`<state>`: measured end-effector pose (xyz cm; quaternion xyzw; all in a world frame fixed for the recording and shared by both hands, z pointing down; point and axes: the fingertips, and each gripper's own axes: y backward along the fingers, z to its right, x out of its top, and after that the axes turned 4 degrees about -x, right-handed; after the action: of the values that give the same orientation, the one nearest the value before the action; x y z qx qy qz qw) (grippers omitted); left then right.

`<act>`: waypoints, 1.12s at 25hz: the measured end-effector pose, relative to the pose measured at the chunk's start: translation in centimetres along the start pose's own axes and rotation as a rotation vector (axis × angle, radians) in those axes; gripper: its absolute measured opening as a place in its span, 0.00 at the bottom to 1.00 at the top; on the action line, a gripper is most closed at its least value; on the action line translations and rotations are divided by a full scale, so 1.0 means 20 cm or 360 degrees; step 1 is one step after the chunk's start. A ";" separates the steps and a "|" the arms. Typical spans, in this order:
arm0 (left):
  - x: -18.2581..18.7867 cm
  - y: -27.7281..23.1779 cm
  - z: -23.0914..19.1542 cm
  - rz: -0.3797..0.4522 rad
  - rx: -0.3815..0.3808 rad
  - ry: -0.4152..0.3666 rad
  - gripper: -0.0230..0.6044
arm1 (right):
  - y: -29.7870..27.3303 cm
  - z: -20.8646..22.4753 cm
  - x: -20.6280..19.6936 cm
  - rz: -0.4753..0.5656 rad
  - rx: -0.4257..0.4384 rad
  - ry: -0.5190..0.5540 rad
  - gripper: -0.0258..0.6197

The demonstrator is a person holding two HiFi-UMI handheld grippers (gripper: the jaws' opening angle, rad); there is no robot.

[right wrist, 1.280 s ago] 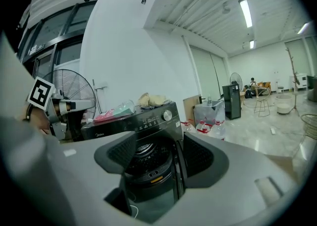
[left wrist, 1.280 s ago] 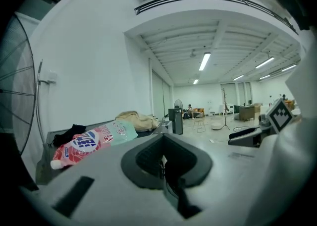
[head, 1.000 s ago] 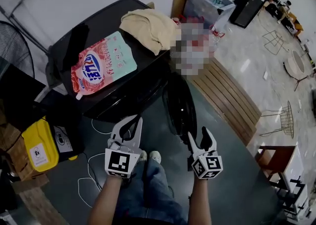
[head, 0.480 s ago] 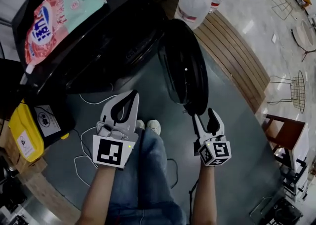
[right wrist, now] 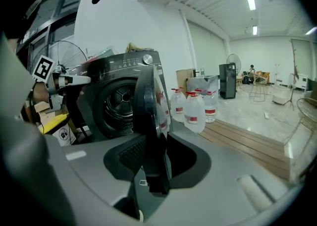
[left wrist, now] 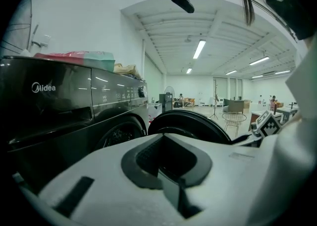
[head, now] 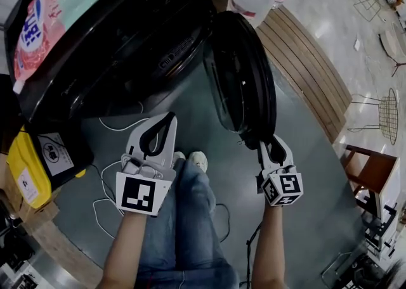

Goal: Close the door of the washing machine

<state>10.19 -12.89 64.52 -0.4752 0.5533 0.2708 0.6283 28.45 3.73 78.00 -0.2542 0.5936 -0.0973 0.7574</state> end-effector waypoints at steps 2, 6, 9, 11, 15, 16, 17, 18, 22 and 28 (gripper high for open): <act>0.01 -0.01 -0.01 0.0001 0.0008 0.0001 0.05 | 0.00 0.00 0.00 -0.0012 -0.0016 0.0013 0.20; 0.03 0.01 -0.02 0.0004 0.0036 0.0020 0.05 | 0.00 -0.02 -0.01 -0.0075 -0.0035 0.0043 0.19; 0.05 0.03 -0.04 0.0013 0.0068 0.0034 0.05 | 0.00 -0.07 -0.01 -0.0114 -0.0050 0.0034 0.19; 0.06 0.06 -0.06 0.0025 0.0092 0.0041 0.05 | -0.01 -0.12 -0.03 -0.0136 -0.0056 0.0019 0.19; 0.07 0.12 -0.14 0.0031 0.0160 0.0069 0.05 | -0.03 -0.30 -0.04 -0.0174 0.0003 -0.0001 0.19; 0.08 0.14 -0.16 0.0034 0.0182 0.0077 0.05 | -0.04 -0.35 -0.05 -0.0184 0.0032 -0.0002 0.19; 0.08 0.16 -0.19 0.0037 0.0205 0.0084 0.05 | -0.05 -0.41 -0.05 -0.0196 0.0062 -0.0002 0.20; 0.08 0.19 -0.21 0.0040 0.0230 0.0089 0.05 | -0.06 -0.46 -0.05 -0.0209 0.0095 -0.0002 0.21; 0.07 0.30 -0.32 0.0044 0.0337 0.0119 0.05 | -0.11 -0.67 -0.06 -0.0250 0.0226 -0.0029 0.24; 0.02 0.50 -0.48 0.0051 0.0492 0.0182 0.05 | -0.19 -0.97 -0.05 -0.0309 0.0436 -0.0021 0.27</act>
<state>-2.49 -17.53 61.72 -0.3788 0.6308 0.1648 0.6569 10.44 -4.32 77.61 -0.2054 0.5423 -0.2484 0.7759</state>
